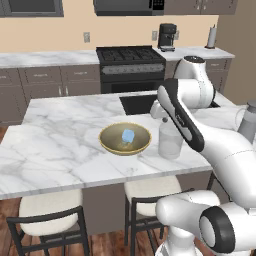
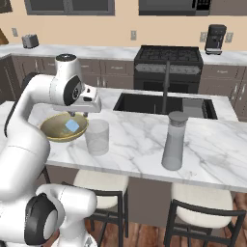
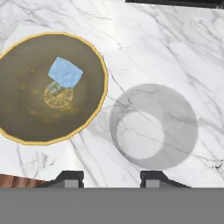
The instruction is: There are two ice cubes in the ice bowl. Place both ice cubes in the glass cup.
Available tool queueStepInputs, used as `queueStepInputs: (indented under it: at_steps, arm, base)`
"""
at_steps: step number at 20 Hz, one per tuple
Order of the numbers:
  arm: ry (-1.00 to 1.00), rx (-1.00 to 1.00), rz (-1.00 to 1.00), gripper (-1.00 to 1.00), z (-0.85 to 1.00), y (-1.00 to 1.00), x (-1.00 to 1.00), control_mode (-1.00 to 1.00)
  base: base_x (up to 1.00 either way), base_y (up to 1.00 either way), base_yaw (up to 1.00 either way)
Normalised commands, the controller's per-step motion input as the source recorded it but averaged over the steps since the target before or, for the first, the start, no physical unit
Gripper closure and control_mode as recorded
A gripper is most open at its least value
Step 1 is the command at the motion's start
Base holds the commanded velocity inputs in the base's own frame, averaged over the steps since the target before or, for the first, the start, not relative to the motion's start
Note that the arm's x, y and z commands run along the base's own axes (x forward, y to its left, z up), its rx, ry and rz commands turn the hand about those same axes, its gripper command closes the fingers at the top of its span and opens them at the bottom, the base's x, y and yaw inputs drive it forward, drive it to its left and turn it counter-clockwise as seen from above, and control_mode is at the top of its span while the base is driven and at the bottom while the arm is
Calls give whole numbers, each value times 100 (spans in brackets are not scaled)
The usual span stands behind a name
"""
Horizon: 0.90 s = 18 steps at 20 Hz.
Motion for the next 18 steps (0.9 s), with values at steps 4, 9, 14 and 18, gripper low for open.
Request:
queueStepInputs:
  at_steps: [4,9,14,18]
  arm:
    - [-7,0,0,-100,0,0,-9,-100]
    - [-13,0,-3,-100,0,28,3,-100]
    - [-2,0,-8,-100,0,49,15,-100]
    - [0,1,-4,-100,0,47,18,-100]
  base:
    - [0,0,0]
    - [0,0,0]
    - [0,0,0]
    - [0,0,0]
